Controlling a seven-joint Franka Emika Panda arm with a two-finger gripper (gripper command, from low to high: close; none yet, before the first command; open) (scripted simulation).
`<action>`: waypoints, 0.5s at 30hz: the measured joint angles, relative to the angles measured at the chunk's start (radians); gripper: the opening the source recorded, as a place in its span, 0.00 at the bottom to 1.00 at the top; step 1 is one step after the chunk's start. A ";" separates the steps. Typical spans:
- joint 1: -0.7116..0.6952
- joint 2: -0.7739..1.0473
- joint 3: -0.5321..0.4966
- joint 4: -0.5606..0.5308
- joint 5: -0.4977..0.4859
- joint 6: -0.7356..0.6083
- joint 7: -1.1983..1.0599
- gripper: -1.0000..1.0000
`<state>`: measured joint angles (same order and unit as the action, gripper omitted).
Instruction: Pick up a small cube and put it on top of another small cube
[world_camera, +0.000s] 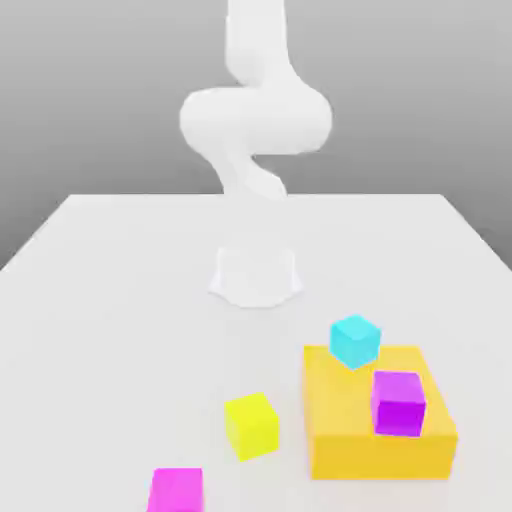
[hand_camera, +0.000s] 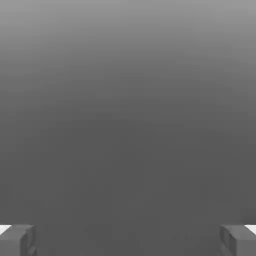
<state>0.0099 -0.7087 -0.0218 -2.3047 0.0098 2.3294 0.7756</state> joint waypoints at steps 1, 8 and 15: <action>0.004 0.039 -0.010 -0.002 0.004 0.013 -0.011 0.50; 0.027 0.296 -0.068 -0.015 0.039 0.095 -0.085 0.50; 0.031 0.550 -0.109 -0.028 0.081 0.177 -0.163 0.50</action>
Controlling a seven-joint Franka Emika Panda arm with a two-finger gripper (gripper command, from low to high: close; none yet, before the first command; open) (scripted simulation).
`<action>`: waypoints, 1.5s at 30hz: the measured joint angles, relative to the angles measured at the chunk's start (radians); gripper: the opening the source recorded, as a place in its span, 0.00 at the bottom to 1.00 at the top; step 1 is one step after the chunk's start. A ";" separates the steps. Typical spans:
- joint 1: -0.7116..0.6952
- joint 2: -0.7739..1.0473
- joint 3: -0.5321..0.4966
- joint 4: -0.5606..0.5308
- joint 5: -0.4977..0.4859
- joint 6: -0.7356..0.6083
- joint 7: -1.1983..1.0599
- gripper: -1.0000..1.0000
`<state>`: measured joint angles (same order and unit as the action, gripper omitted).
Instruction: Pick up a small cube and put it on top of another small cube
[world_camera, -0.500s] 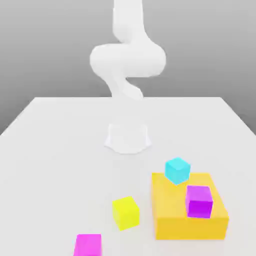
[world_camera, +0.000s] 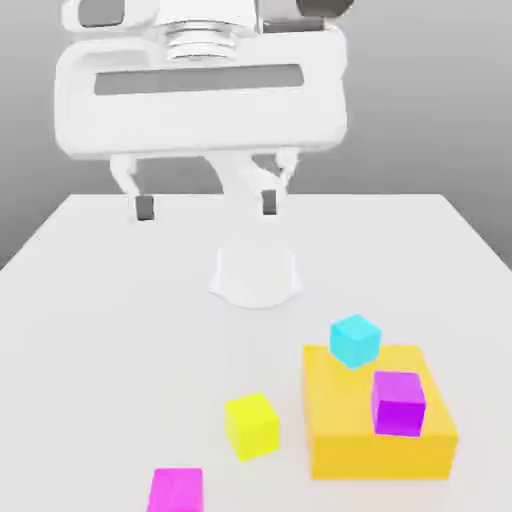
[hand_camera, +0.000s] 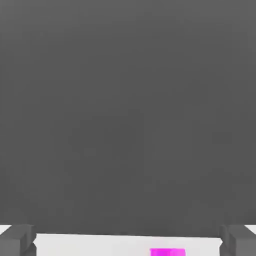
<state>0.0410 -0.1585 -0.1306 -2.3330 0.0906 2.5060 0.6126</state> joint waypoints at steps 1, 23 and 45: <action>0.000 0.036 -0.005 -0.002 0.005 0.012 -0.011 0.50; -0.082 0.630 0.020 0.007 0.056 0.285 -0.131 0.00; 0.077 0.211 0.144 -0.093 -0.147 -0.009 -0.681 0.00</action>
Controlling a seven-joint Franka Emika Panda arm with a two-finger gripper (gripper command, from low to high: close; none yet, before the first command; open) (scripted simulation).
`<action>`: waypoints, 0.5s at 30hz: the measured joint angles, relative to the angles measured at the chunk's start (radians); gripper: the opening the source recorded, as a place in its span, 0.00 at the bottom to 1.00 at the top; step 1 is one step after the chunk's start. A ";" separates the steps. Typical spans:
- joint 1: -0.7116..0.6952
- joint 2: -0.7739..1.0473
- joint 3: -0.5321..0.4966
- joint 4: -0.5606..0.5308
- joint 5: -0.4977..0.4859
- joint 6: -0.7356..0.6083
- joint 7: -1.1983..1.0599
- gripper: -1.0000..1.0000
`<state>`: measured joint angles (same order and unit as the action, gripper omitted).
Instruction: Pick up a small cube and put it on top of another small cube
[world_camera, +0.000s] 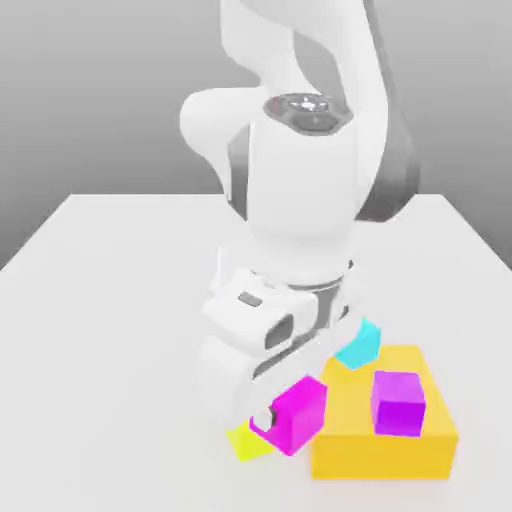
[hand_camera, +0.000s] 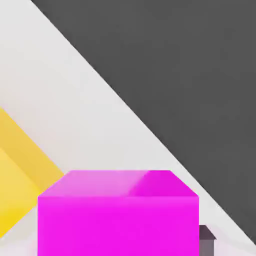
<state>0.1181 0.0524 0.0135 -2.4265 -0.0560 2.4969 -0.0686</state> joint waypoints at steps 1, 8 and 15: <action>0.011 -0.015 0.008 -0.005 0.002 -0.010 -0.048 0.00; 0.106 -0.113 0.045 -0.038 0.033 -0.082 -0.396 0.00; 0.178 -0.126 0.064 -0.077 0.071 -0.069 -0.667 0.00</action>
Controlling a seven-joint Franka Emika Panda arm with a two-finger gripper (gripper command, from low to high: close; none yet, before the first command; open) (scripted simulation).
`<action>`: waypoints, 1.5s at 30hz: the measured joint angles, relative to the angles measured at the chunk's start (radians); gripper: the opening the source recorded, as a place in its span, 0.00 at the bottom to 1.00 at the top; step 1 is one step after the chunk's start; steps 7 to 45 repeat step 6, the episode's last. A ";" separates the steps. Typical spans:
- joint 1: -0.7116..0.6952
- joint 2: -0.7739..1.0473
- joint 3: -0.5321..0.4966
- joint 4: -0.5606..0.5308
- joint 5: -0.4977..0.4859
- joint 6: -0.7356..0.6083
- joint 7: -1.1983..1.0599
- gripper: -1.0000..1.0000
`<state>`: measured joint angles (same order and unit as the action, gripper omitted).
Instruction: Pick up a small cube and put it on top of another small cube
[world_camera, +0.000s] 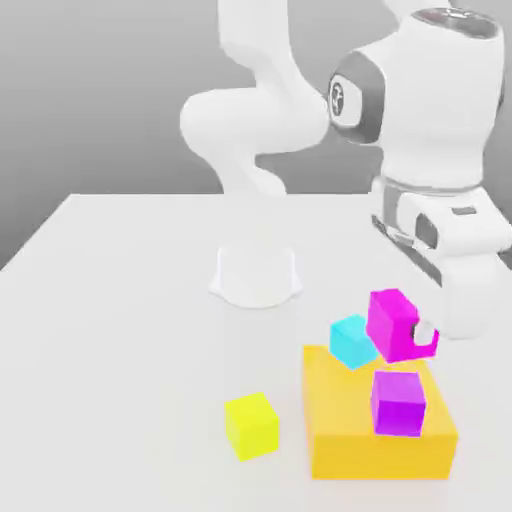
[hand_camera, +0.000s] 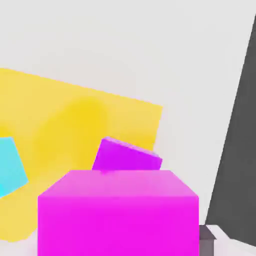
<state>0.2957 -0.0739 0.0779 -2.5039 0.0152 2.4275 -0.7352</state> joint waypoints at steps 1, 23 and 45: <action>0.000 0.024 0.000 -0.008 -0.001 0.031 -0.003 0.00; -0.006 0.076 0.000 -0.023 -0.012 0.099 0.002 1.00; -0.006 0.076 0.000 -0.023 -0.012 0.099 0.002 1.00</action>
